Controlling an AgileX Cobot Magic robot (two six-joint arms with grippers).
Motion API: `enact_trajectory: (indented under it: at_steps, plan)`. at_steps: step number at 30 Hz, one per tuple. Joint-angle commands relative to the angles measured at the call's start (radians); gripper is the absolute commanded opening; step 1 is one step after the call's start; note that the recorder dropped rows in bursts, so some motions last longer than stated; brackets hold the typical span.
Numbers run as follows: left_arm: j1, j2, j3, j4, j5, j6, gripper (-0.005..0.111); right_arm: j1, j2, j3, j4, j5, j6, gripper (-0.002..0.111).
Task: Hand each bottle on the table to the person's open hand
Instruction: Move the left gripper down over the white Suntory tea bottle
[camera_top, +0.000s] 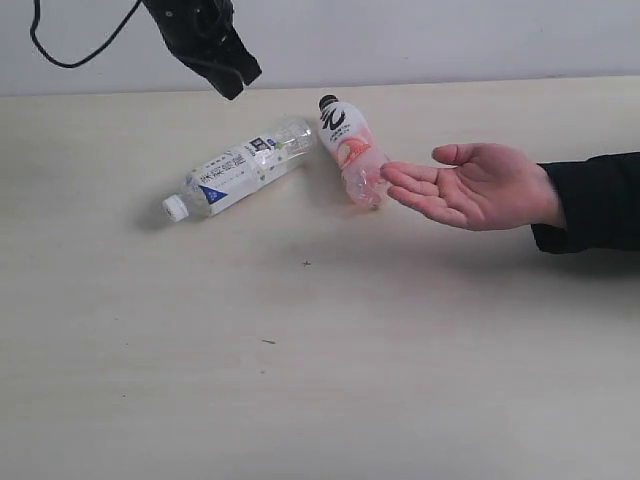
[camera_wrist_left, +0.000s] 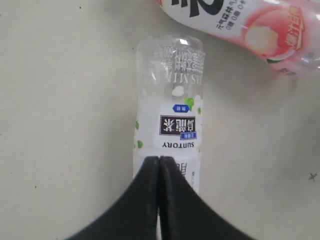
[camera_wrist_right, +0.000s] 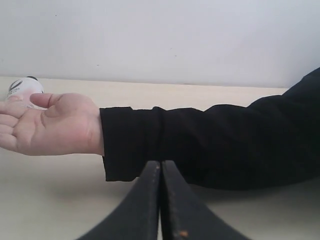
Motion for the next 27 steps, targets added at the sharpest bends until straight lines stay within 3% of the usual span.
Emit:
enact_trajectory:
  at_steps: [1, 3, 7, 9, 27]
  plan:
    - [0.004, 0.024, -0.021, 0.010, 0.011, -0.027, 0.005, 0.003, -0.004, 0.005, -0.002, -0.009, 0.002, 0.000]
    - [0.004, 0.026, -0.021, 0.006, 0.011, -0.028, 0.021, 0.003, -0.004, 0.005, -0.002, -0.009, 0.002, 0.000]
    - [0.000, 0.026, -0.021, 0.002, 0.011, -0.028, 0.083, 0.003, -0.004, 0.005, -0.002, -0.009, 0.002, 0.000]
    - [0.000, 0.028, -0.021, 0.000, 0.011, -0.028, 0.102, 0.003, -0.004, 0.005, -0.002, -0.009, 0.002, 0.000]
    - [0.000, 0.157, -0.011, 0.000, 0.011, 0.018, 0.101, 0.003, -0.004, 0.005, -0.002, -0.011, 0.002, 0.000]
